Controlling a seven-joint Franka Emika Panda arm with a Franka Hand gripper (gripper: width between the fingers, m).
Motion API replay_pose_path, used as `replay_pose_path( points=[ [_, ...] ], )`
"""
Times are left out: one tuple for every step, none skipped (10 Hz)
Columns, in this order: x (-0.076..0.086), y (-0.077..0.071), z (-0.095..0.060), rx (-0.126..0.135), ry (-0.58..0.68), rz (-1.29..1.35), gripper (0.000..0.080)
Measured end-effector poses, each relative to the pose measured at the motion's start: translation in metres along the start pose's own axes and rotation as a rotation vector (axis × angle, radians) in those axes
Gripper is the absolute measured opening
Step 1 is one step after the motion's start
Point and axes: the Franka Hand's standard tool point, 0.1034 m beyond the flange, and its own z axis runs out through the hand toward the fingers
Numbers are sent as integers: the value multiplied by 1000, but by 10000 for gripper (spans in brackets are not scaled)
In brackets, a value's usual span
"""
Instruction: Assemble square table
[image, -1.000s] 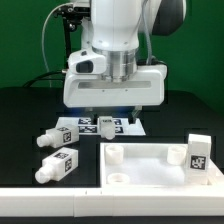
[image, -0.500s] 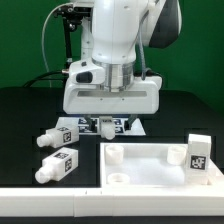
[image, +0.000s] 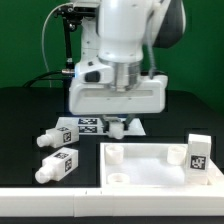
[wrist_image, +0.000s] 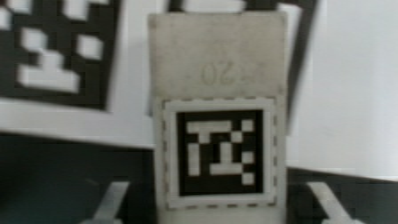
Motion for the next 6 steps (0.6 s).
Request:
replay_pose_path(
  points=[
    [9,-11,-10,4,27,-64,284],
    [21,-19,-19,-9,73,-223,284],
    [17,-15,-15,-10,63,-267,284],
    [16,-12,-14,-17,57,-317,284],
    [16,-12,-14,-23,54,-376,284],
    [21,-14,-16,-43,64,-483,284]
  ],
)
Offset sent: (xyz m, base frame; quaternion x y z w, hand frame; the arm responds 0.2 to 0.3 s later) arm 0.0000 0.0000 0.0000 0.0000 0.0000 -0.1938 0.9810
